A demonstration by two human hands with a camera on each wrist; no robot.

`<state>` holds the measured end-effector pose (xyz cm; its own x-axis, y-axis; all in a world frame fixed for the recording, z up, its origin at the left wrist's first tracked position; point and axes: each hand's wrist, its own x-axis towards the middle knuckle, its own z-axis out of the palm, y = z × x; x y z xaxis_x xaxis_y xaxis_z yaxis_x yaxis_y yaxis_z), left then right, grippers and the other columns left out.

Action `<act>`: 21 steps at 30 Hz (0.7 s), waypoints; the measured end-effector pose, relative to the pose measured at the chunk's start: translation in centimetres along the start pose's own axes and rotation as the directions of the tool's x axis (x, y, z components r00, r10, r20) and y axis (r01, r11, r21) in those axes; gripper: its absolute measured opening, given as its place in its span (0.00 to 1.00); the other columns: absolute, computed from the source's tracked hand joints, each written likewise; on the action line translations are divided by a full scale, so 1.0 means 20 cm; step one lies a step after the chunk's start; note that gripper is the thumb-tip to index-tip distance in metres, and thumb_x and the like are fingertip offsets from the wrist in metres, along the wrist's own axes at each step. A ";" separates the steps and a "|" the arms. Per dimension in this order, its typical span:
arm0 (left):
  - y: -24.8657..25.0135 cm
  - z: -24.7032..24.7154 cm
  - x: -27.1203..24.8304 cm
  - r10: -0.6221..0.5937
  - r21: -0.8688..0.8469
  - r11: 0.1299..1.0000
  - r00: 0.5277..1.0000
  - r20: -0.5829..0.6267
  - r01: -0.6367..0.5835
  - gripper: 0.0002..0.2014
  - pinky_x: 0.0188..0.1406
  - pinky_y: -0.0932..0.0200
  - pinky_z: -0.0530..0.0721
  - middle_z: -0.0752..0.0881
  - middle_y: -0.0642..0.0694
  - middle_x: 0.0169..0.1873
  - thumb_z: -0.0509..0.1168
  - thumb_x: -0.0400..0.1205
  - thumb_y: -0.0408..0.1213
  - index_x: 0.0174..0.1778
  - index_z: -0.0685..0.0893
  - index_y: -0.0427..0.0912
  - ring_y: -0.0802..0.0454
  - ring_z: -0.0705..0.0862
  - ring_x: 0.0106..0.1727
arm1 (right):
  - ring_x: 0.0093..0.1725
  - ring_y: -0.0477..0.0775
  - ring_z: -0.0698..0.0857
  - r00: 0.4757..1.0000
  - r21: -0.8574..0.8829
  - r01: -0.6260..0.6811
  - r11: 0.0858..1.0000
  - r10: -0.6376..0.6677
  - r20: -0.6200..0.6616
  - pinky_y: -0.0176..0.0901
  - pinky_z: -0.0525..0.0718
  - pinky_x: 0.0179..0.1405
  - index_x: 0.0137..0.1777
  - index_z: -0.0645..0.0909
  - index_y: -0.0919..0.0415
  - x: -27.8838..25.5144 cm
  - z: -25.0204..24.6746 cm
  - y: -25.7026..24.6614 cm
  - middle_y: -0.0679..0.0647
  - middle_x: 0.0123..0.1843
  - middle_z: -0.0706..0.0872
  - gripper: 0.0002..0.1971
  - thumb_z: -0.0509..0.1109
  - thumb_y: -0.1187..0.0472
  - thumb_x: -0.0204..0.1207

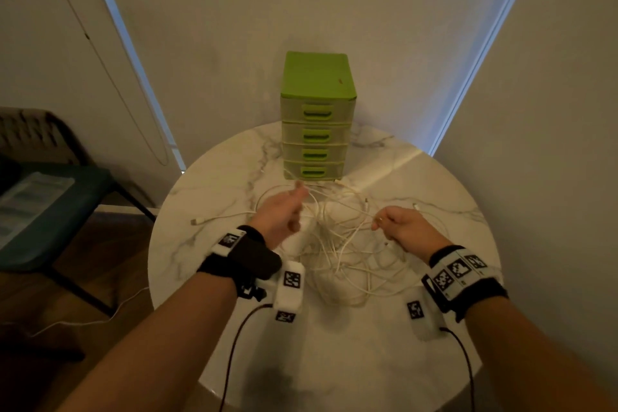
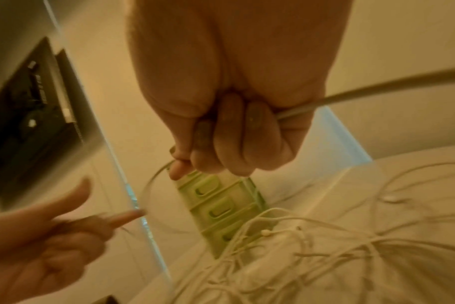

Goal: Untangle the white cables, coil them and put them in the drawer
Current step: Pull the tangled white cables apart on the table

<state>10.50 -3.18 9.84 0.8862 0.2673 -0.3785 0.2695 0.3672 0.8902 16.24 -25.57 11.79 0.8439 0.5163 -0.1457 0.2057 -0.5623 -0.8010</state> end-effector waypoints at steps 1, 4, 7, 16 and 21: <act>-0.02 0.06 -0.03 -0.035 0.024 0.999 0.996 0.084 0.033 0.07 0.16 0.69 0.62 0.67 0.57 0.17 0.62 0.83 0.44 0.47 0.78 0.43 0.62 0.62 0.16 | 0.19 0.36 0.73 1.000 0.008 0.024 1.000 -0.024 0.010 0.21 0.68 0.19 0.38 0.80 0.59 0.01 0.03 -0.03 0.47 0.24 0.74 0.12 0.59 0.65 0.82; -0.09 0.21 -0.07 -0.020 0.072 0.997 0.979 0.202 0.006 0.10 0.17 0.69 0.62 0.65 0.54 0.21 0.58 0.85 0.43 0.46 0.80 0.42 0.62 0.62 0.18 | 0.21 0.31 0.75 0.995 0.050 0.079 0.996 -0.082 0.061 0.21 0.70 0.23 0.39 0.80 0.59 0.03 0.10 -0.10 0.38 0.22 0.81 0.11 0.60 0.66 0.81; -0.08 0.25 -0.04 0.088 0.112 0.989 0.989 0.117 -0.101 0.12 0.18 0.68 0.65 0.66 0.51 0.24 0.56 0.86 0.39 0.41 0.81 0.43 0.63 0.64 0.17 | 0.19 0.33 0.74 0.993 0.054 0.092 0.994 -0.095 0.074 0.24 0.70 0.22 0.37 0.81 0.55 0.04 0.13 -0.13 0.42 0.24 0.77 0.12 0.61 0.62 0.81; 0.11 -0.01 0.03 0.144 0.033 0.989 0.981 -0.133 -0.141 0.10 0.17 0.69 0.61 0.64 0.50 0.25 0.56 0.86 0.37 0.41 0.78 0.43 0.63 0.62 0.15 | 0.14 0.40 0.58 0.974 0.448 -0.175 0.877 0.087 0.209 0.27 0.56 0.14 0.40 0.74 0.59 -0.03 -0.01 0.03 0.43 0.16 0.65 0.14 0.52 0.64 0.85; 0.01 0.21 -0.09 0.043 0.218 0.972 0.973 0.227 -0.093 0.08 0.19 0.68 0.61 0.65 0.55 0.20 0.63 0.83 0.39 0.53 0.79 0.40 0.62 0.61 0.19 | 0.14 0.40 0.59 0.961 0.575 -0.184 0.797 0.023 0.275 0.26 0.58 0.15 0.41 0.72 0.59 -0.05 0.05 -0.03 0.45 0.17 0.64 0.13 0.49 0.64 0.85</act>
<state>10.46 -7.28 11.71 0.9592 0.0737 -0.2730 0.2613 0.1378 0.9554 14.74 -25.06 11.92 0.6798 0.6607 -0.3185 -0.2761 -0.1718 -0.9457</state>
